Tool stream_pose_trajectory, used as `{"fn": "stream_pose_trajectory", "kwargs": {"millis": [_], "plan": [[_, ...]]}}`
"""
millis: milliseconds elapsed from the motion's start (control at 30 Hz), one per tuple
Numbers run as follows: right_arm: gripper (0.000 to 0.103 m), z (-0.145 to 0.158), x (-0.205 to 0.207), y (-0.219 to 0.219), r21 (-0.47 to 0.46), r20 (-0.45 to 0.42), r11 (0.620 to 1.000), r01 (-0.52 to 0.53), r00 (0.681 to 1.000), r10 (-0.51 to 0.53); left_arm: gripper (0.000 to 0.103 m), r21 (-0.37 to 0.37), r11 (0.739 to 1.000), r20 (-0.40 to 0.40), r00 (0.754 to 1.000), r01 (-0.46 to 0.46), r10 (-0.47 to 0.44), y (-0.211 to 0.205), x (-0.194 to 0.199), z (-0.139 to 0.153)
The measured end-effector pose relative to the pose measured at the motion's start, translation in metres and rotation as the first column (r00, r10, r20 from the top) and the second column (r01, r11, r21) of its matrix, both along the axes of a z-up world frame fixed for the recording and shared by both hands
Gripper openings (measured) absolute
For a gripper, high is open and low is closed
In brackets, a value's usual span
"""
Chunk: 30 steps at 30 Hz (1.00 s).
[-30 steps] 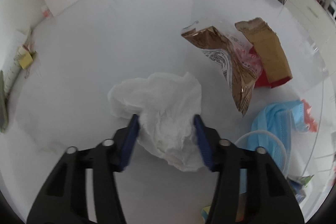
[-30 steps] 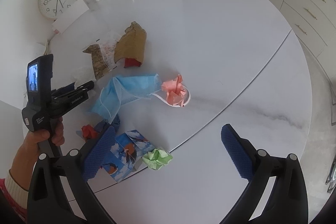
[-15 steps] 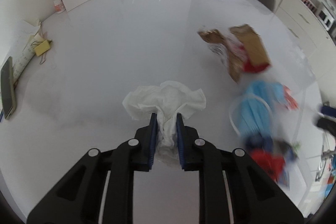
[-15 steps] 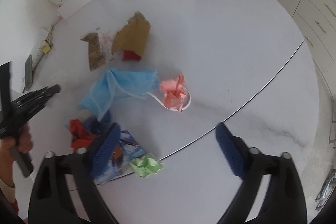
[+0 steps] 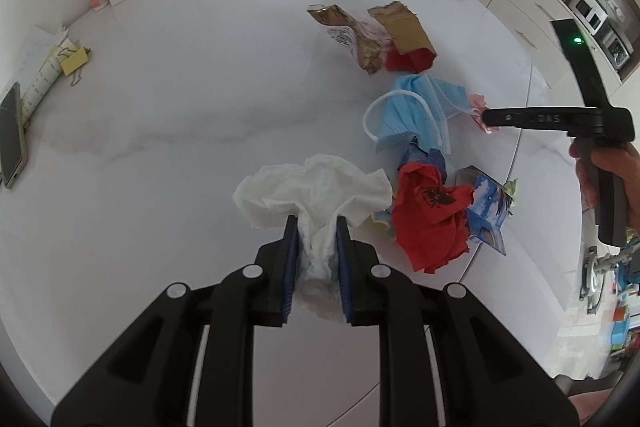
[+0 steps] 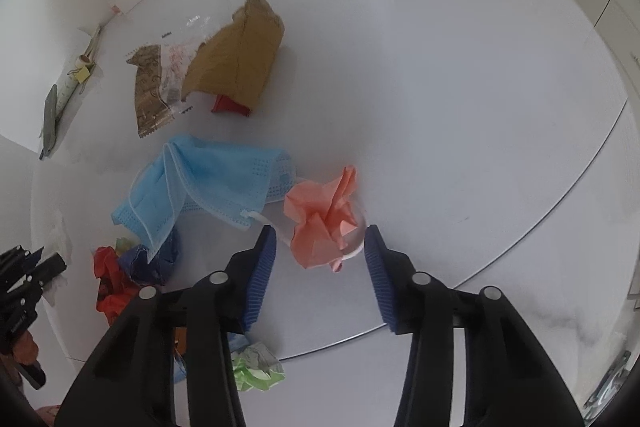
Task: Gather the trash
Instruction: 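Grasp the pink crumpled paper with the right gripper while the left holds the tissue, then carry the tissue and pink paper over the bin with both grippers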
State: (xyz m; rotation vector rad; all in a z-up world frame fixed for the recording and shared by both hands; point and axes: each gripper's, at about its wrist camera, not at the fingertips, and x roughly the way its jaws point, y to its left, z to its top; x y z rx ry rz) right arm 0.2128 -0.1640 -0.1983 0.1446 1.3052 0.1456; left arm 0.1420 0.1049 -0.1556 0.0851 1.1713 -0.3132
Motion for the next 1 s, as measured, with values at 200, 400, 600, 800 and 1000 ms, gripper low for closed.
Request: {"fn": "stream_pose_trajectory", "kwargs": {"millis": [200,400,600,800,1000], "plan": [[0.025,-0.005,0.002,-0.007,0.056,0.004,0.997,0.047,0.999,-0.047,0.018,-0.008,1.0,-0.004,1.0,-0.002,0.001,-0.004,0.0,-0.001],[0.023,0.007,-0.001,-0.012,0.066,0.04,0.996,0.065,0.997,-0.068,0.018,0.01,1.0,-0.007,1.0,0.0,0.0,-0.004,0.0,-0.003],[0.023,0.053,-0.036,-0.03,0.121,0.153,0.984,0.134,0.977,-0.152,0.018,0.02,0.998,0.059,0.997,0.052,-0.053,-0.019,-0.012,0.023],[0.025,0.088,-0.146,-0.057,0.099,0.16,0.979,0.175,0.969,-0.19,0.018,0.01,0.969,0.145,0.958,0.249,-0.247,-0.081,-0.054,0.065],[0.026,0.083,-0.291,-0.112,0.04,0.106,0.928,0.37,0.922,-0.372,0.018,-0.084,0.848,0.097,0.851,0.523,-0.515,-0.189,-0.129,0.068]]}}
